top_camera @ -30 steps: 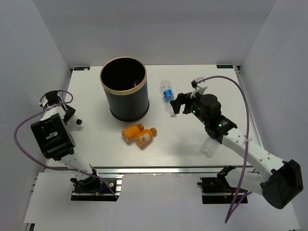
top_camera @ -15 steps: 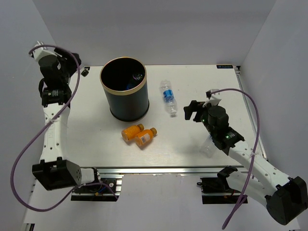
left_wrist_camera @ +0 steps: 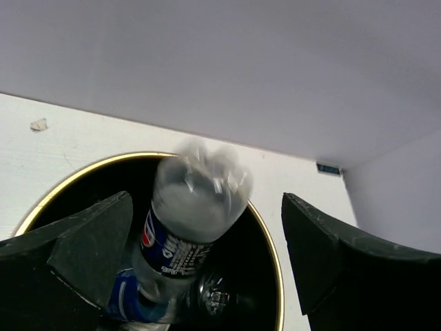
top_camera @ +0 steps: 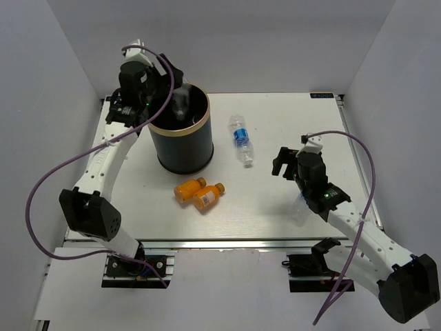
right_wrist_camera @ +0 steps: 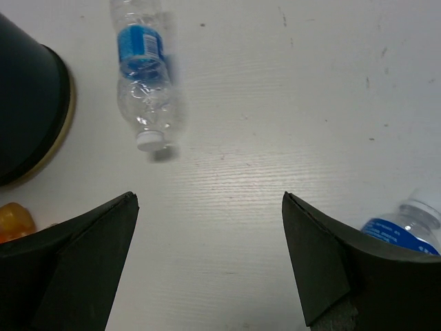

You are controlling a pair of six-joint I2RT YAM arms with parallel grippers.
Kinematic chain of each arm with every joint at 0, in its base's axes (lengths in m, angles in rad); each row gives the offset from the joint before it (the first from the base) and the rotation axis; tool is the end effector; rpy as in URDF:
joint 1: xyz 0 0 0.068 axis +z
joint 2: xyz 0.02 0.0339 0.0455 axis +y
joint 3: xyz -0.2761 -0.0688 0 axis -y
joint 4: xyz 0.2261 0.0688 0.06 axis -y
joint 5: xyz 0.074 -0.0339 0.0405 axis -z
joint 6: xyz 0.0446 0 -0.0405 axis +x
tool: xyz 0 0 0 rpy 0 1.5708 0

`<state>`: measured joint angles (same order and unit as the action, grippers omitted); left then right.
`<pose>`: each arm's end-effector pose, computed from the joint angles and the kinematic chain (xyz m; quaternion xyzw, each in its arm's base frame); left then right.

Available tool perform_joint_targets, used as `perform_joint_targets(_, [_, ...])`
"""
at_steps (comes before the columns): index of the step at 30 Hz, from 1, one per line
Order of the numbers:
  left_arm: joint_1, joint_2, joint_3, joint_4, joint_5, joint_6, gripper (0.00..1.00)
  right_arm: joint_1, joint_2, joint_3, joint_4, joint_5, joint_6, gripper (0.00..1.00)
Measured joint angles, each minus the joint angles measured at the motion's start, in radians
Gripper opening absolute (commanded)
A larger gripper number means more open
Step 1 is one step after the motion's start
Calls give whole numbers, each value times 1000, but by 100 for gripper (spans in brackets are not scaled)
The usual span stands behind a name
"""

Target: Put the plastic bottles in the bin

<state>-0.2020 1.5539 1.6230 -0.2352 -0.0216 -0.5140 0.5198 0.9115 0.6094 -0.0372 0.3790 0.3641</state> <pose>0.3467 -0.0700 0.4454 -0.1255 0.7529 -0.2186 0.6079 0.1761 0.0818 0.2833 0.0461 0.8078 0.1036 0.5785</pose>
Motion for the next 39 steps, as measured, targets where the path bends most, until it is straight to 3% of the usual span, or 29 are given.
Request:
perform_joint_targets(12, [-39, 38, 169, -105, -73, 84, 98, -114, -2, 2, -259, 97, 154, 89])
perform_joint_targets(17, [-38, -13, 162, -160, -267, 126, 98, -174, -4, 4, -403, 172, 232, 89])
perform_joint_targets(22, [32, -251, -107, -156, -489, 78, 98, -238, -1, 10, -495, 219, 276, 89])
perform_joint_targets(27, [187, -505, -479, -177, -547, -89, 98, -303, 50, 15, -504, 195, 277, 89])
perform_joint_targets(34, [201, -466, -656, -268, -555, -245, 98, -366, 216, 13, -409, 85, 256, 87])
perform_joint_targets(39, [201, -475, -696, -277, -534, -265, 98, -383, 327, -14, -318, 4, 249, 66])
